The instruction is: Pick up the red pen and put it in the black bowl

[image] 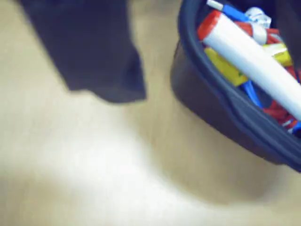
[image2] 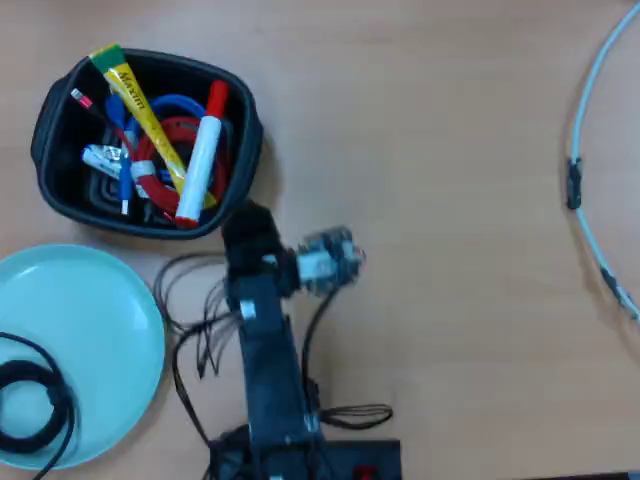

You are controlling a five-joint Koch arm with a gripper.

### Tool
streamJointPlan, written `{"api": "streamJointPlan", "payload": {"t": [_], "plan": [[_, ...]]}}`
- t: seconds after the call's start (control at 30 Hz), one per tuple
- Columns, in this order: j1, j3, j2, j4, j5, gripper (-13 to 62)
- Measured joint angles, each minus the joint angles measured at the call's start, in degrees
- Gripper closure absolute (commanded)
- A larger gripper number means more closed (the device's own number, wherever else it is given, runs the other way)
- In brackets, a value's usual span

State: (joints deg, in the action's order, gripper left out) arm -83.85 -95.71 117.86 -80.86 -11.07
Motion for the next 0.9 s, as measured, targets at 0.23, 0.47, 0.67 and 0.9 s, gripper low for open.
{"api": "streamJointPlan", "payload": {"t": [0.23, 0.47, 0.67, 0.9], "plan": [[-3.08, -19.69, 11.69, 2.81, 5.27, 14.2], [-4.66, -31.38, 12.57, 13.01, 9.05, 14.2], [-4.75, -37.53, 12.57, 14.33, 14.59, 14.2], [-4.22, -48.08, 12.57, 26.81, 15.29, 14.2]]}}
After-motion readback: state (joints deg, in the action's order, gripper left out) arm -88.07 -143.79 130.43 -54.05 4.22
